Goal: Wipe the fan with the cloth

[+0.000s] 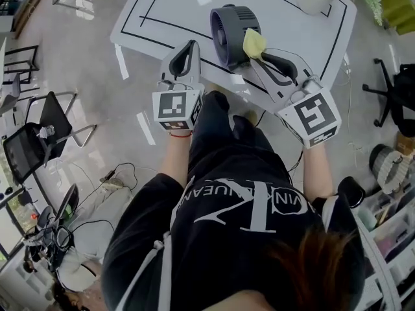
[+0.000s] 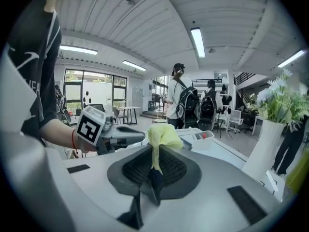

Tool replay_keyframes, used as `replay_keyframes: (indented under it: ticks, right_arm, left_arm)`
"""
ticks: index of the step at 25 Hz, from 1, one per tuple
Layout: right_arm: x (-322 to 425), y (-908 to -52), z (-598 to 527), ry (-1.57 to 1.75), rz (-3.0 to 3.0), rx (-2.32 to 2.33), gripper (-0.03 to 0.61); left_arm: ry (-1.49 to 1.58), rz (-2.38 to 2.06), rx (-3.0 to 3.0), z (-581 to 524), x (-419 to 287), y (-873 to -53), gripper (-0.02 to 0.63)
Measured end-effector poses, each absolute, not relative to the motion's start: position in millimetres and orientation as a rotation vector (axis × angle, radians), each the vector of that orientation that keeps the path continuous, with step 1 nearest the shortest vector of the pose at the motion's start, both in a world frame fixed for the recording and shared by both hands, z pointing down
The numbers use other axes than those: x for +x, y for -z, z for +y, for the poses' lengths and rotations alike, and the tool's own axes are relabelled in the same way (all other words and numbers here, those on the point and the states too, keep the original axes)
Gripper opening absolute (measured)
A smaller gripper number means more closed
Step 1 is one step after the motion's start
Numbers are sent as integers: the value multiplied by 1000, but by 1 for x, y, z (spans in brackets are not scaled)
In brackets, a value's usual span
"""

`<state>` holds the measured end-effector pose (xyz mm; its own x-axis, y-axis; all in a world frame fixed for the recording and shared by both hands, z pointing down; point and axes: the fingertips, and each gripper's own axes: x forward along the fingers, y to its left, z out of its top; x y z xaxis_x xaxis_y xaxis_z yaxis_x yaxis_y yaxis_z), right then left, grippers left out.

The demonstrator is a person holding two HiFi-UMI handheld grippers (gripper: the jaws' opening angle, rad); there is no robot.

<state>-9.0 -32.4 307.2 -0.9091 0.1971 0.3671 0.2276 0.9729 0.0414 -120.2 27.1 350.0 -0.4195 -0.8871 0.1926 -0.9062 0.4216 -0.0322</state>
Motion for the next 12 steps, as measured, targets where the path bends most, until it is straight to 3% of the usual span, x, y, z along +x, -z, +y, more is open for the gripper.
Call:
replay_keyframes:
  ticks: [12]
  right_arm:
    - [-130,-288,-58,41,-2642,-302,41]
  left_arm:
    - [-210,-2392,1738,-32,-220,-359,11]
